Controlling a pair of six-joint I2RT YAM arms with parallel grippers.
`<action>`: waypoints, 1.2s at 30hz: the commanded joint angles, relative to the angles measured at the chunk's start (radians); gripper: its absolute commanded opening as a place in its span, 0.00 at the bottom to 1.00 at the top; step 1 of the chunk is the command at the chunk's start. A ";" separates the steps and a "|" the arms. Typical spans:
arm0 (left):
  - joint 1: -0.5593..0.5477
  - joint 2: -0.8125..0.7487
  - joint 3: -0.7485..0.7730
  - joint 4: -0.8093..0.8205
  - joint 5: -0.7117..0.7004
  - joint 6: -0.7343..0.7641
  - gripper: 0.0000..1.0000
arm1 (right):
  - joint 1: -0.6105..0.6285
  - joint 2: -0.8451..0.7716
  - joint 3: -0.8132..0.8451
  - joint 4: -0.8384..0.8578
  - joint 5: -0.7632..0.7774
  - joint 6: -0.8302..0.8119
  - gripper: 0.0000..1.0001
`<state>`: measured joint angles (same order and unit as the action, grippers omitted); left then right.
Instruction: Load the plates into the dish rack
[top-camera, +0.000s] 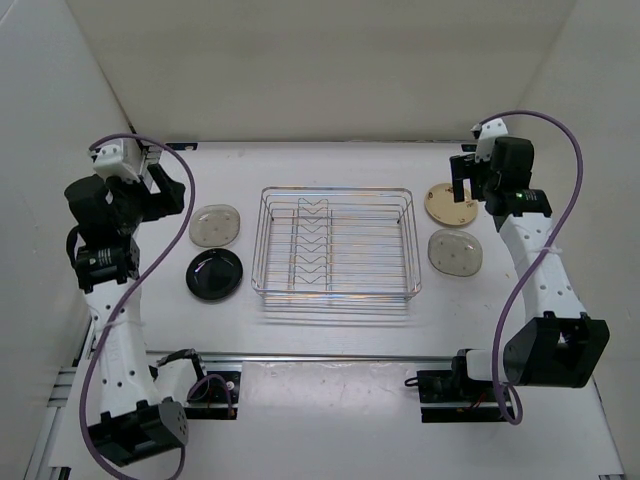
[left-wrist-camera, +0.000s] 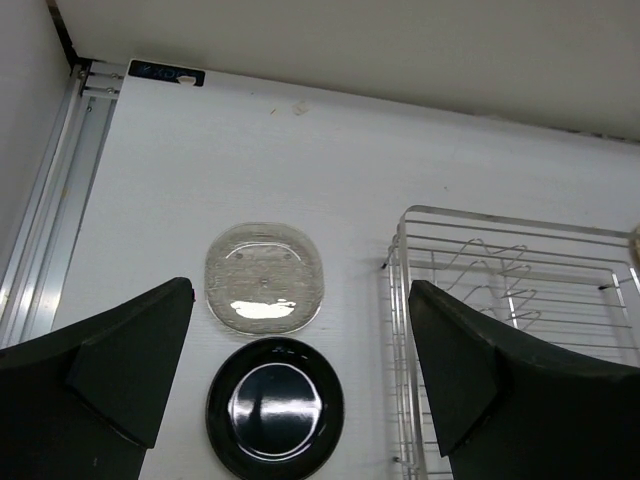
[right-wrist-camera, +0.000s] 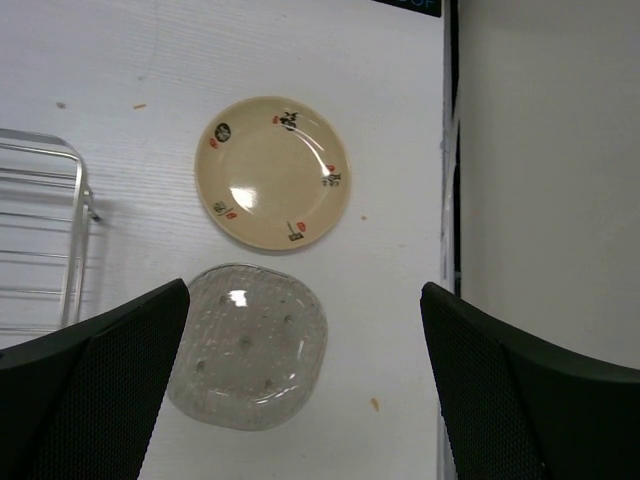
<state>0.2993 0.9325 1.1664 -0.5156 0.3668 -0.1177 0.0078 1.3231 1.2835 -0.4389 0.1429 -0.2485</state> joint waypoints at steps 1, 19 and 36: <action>0.004 0.055 -0.022 0.008 -0.016 0.078 0.99 | -0.003 0.018 -0.021 0.064 0.082 -0.106 1.00; -0.015 0.417 -0.039 -0.001 0.147 0.181 0.93 | -0.154 0.033 -0.222 0.105 -0.258 -0.007 1.00; -0.025 0.316 -0.071 -0.001 0.098 0.159 1.00 | -0.390 0.464 0.131 0.023 -0.626 0.074 1.00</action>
<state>0.2802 1.3029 1.1206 -0.5205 0.4152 0.0437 -0.3847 1.7660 1.3201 -0.3885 -0.3721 -0.2043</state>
